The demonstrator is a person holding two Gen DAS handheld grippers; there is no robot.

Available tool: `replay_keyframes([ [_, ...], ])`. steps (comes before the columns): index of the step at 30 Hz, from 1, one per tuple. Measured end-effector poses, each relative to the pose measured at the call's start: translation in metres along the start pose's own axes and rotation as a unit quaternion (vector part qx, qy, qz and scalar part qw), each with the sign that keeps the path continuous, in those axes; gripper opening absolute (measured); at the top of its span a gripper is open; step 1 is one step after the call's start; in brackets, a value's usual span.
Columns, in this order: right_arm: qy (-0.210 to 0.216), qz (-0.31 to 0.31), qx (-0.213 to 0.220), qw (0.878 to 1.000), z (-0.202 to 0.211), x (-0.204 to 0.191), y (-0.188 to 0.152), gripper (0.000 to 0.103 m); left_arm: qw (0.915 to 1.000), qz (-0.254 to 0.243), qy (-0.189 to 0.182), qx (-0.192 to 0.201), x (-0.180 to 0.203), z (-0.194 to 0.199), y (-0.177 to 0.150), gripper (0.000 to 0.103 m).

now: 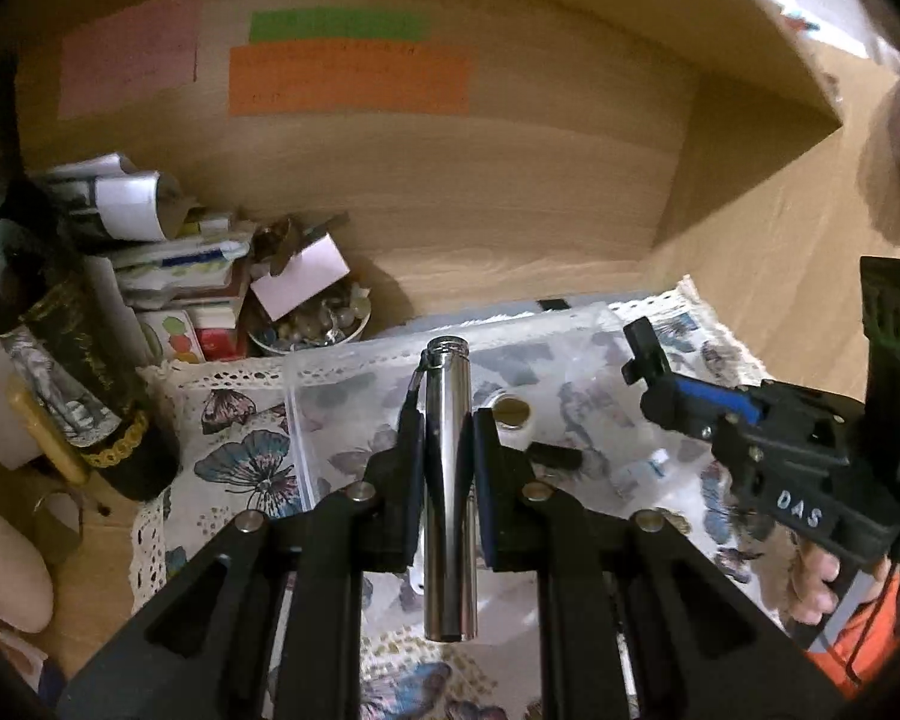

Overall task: Organize rigid objects
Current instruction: 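Carry the black cylinder into the box and open while the left tool drops the rod in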

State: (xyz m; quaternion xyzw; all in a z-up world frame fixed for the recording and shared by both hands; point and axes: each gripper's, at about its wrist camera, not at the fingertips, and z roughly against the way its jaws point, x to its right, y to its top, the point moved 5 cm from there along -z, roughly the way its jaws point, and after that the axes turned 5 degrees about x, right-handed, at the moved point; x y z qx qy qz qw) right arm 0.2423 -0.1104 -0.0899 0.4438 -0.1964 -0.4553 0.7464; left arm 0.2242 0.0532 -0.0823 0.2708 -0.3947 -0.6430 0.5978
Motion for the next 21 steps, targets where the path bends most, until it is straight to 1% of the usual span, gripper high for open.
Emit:
replay_keyframes([
  [3,-0.001,0.003,-0.021,1.000,-0.018,0.000,-0.006,0.015,0.9997,-0.001,0.008,-0.022,-0.002,-0.020,-0.007,0.015],
  [6,-0.002,0.006,-0.041,0.999,-0.033,0.000,-0.013,0.015,0.9992,0.001,0.006,-0.041,-0.004,-0.036,-0.013,0.015],
  [13,0.001,0.008,-0.065,0.998,-0.051,0.001,-0.023,0.016,0.9976,-0.002,-0.001,-0.069,-0.003,-0.055,-0.026,0.015],
  [16,0.000,0.009,-0.068,0.998,-0.051,0.000,-0.025,0.017,0.9974,-0.011,-0.008,-0.070,0.002,-0.054,-0.029,0.015],
  [17,0.002,0.009,-0.069,0.998,-0.052,-0.001,-0.025,0.021,0.9974,-0.011,-0.014,-0.070,0.004,-0.053,-0.028,0.015],
  [19,0.002,0.007,-0.071,0.997,-0.049,-0.002,-0.024,0.026,0.9980,-0.016,-0.012,-0.061,0.007,-0.047,-0.027,0.015],
  [21,0.004,0.007,-0.063,0.998,-0.044,-0.003,-0.021,0.028,0.9984,-0.017,-0.011,-0.053,0.008,-0.041,-0.024,0.015],
])
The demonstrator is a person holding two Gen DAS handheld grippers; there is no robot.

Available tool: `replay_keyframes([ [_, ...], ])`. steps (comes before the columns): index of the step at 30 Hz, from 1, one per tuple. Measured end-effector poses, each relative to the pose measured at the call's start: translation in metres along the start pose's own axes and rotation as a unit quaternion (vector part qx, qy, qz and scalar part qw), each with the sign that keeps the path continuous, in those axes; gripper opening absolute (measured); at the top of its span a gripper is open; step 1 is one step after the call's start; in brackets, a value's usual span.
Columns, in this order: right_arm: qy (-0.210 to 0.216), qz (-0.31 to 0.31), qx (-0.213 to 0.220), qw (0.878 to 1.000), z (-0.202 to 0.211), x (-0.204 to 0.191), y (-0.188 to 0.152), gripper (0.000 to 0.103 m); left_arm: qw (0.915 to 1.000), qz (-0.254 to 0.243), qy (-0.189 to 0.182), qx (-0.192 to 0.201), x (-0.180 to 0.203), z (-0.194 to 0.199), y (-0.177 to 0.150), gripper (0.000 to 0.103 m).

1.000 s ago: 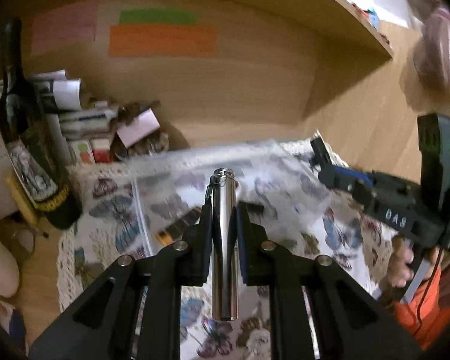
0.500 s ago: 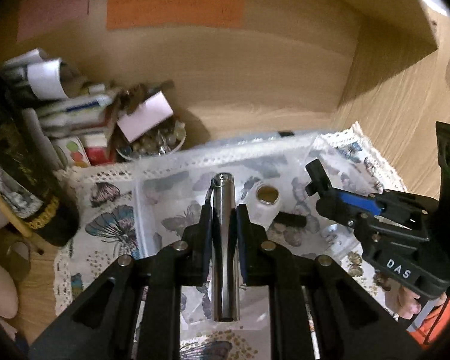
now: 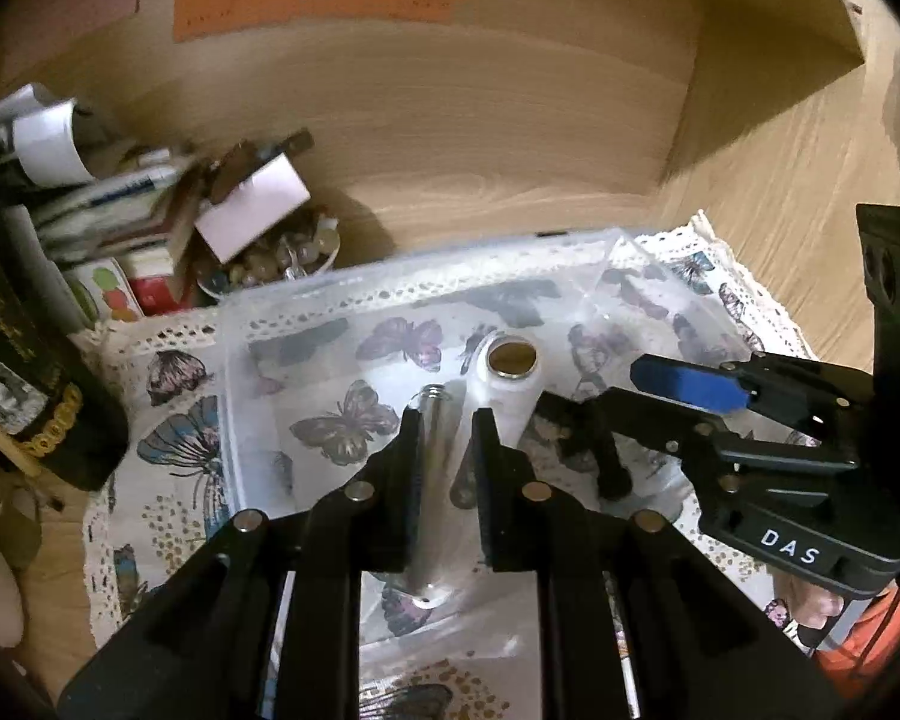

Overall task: Organize rigid objects
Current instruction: 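Carry the black cylinder into the box and open while the left tool drops the rod in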

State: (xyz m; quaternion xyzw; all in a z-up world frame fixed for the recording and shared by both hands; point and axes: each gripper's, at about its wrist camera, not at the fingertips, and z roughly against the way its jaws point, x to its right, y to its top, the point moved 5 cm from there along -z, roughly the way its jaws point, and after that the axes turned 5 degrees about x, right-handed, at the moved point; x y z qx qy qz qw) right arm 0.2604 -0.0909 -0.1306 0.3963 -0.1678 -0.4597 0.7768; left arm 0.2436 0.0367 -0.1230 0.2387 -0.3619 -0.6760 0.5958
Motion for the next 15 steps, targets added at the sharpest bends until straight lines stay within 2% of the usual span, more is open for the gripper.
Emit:
replay_keyframes([
  [8,0.007,0.001,0.039,0.999,0.039,-0.008,0.009,0.032,0.9994,0.000,0.011,0.033,0.001,0.036,0.009,0.019],
  [12,0.008,0.005,0.059,0.998,0.060,-0.013,0.009,0.038,0.9984,-0.002,0.019,0.054,0.000,0.058,0.008,0.038],
  [15,0.006,0.007,0.068,0.998,0.074,-0.017,0.004,0.038,0.9976,-0.005,0.028,0.064,-0.001,0.073,0.003,0.048],
])
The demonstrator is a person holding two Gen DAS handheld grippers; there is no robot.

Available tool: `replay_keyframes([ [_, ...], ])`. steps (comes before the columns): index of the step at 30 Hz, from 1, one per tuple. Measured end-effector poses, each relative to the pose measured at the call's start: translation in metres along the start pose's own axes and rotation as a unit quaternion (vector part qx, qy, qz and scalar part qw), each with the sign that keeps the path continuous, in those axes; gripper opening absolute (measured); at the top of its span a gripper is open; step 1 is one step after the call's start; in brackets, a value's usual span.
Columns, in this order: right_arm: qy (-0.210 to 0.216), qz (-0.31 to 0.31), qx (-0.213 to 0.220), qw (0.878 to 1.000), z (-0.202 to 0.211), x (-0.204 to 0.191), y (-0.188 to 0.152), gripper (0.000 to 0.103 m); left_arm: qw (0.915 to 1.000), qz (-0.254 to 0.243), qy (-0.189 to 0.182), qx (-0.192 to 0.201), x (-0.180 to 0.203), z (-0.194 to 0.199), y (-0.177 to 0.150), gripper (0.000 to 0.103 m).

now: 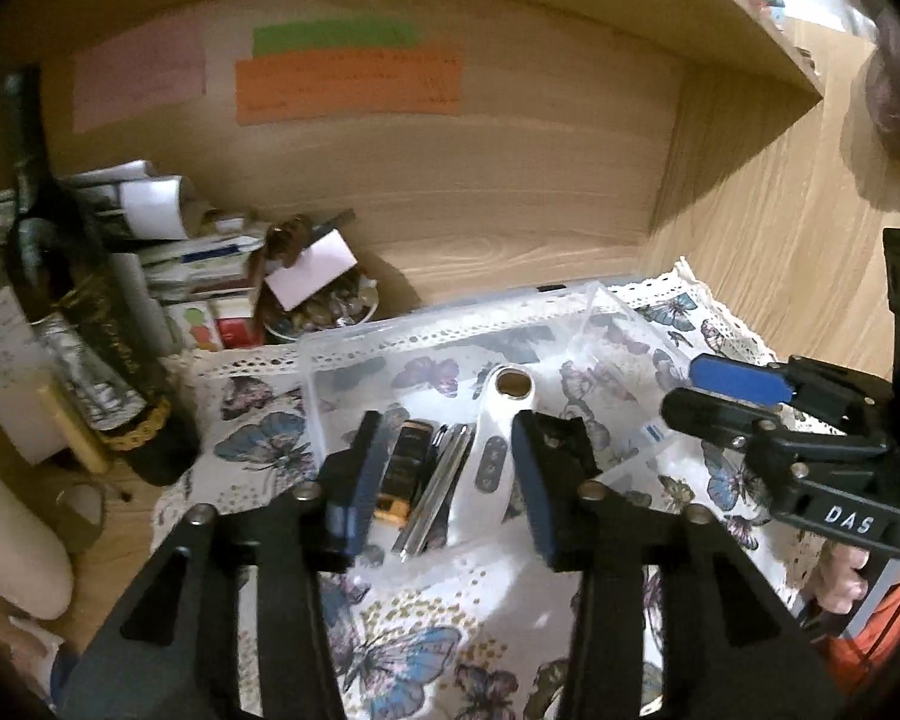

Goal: Organize rigid objects

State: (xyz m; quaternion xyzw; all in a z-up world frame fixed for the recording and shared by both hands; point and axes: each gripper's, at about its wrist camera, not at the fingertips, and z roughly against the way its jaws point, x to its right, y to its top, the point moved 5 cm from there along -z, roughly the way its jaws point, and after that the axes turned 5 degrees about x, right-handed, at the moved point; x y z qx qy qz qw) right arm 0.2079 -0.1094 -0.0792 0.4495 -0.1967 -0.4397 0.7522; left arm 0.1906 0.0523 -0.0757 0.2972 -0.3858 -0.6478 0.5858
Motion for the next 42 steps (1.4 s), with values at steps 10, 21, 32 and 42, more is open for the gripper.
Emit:
replay_keyframes([
  [10,0.004,0.006,-0.032,0.999,0.009,-0.007,-0.035,0.042,0.9994,-0.009,0.012,-0.032,-0.002,0.013,-0.046,0.072],
  [21,0.013,0.019,-0.138,0.990,-0.037,-0.016,-0.091,0.042,0.9961,-0.010,0.000,-0.088,0.003,0.013,-0.098,0.076],
  [32,0.000,0.020,-0.131,0.991,-0.035,-0.016,-0.096,0.029,0.9919,-0.036,-0.040,-0.115,0.040,0.014,-0.130,0.076],
  [42,-0.013,-0.006,-0.086,0.996,0.007,-0.001,-0.086,0.028,0.9913,-0.051,-0.042,-0.114,0.059,0.013,-0.146,0.031],
])
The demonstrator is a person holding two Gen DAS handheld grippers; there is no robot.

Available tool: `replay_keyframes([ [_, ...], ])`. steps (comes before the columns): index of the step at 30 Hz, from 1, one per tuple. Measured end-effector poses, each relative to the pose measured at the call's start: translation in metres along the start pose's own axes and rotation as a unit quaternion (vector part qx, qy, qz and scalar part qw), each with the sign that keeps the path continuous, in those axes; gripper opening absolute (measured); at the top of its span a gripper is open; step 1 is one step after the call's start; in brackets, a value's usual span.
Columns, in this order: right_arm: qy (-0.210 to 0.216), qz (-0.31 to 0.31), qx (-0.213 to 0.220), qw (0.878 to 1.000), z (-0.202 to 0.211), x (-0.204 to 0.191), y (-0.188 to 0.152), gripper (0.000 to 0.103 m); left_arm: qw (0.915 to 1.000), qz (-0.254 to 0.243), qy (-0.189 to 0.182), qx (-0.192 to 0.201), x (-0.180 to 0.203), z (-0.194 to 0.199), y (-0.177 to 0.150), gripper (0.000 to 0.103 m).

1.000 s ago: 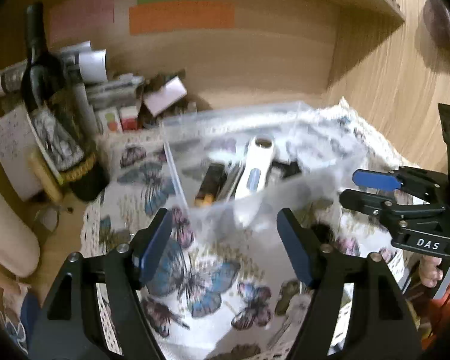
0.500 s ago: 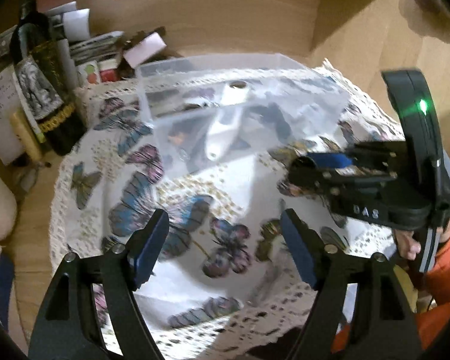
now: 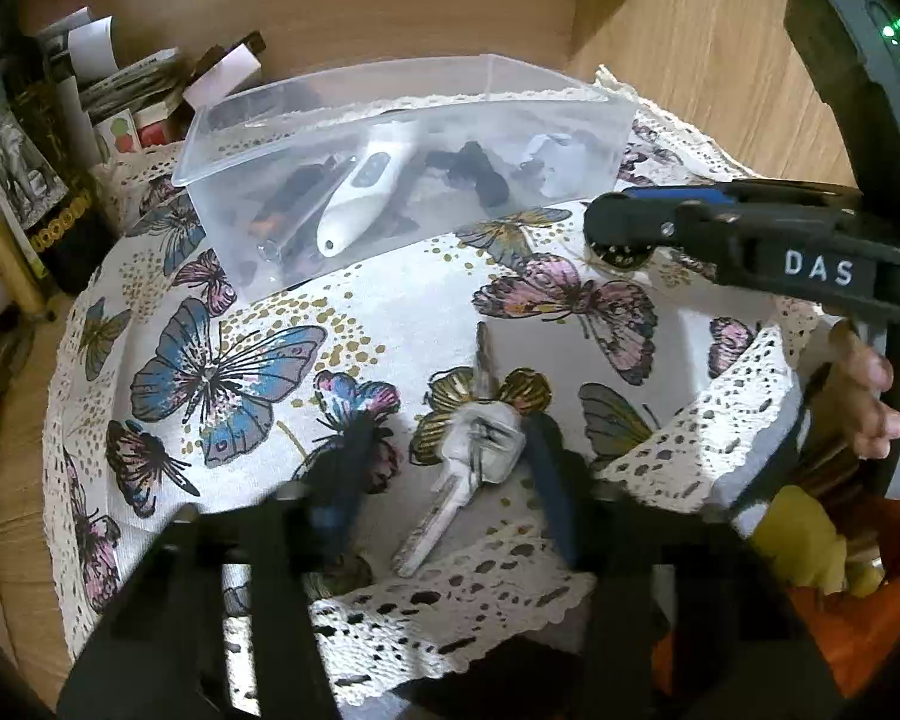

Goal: Organize rigid objects

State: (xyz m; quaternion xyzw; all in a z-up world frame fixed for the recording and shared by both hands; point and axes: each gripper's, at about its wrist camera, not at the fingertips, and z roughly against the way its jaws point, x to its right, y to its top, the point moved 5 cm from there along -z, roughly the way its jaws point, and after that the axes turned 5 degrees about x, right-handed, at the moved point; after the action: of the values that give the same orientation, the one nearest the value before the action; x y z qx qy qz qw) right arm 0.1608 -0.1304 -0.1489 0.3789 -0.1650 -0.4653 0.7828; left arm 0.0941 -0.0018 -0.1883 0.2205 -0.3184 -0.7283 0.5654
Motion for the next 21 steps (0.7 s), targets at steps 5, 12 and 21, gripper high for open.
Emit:
replay_keyframes([
  [5,-0.004,-0.007,0.020,1.000,0.013,0.004,0.003,0.028,0.9999,0.014,0.003,0.003,-0.003,0.003,0.001,0.026],
  [12,-0.002,-0.012,0.041,0.999,0.025,0.005,0.009,0.028,0.9991,0.029,0.017,0.028,-0.010,0.015,0.019,0.023],
  [21,0.004,-0.014,0.078,0.997,0.042,0.006,0.027,0.028,0.9942,0.040,0.026,0.097,-0.023,0.040,0.067,0.023],
])
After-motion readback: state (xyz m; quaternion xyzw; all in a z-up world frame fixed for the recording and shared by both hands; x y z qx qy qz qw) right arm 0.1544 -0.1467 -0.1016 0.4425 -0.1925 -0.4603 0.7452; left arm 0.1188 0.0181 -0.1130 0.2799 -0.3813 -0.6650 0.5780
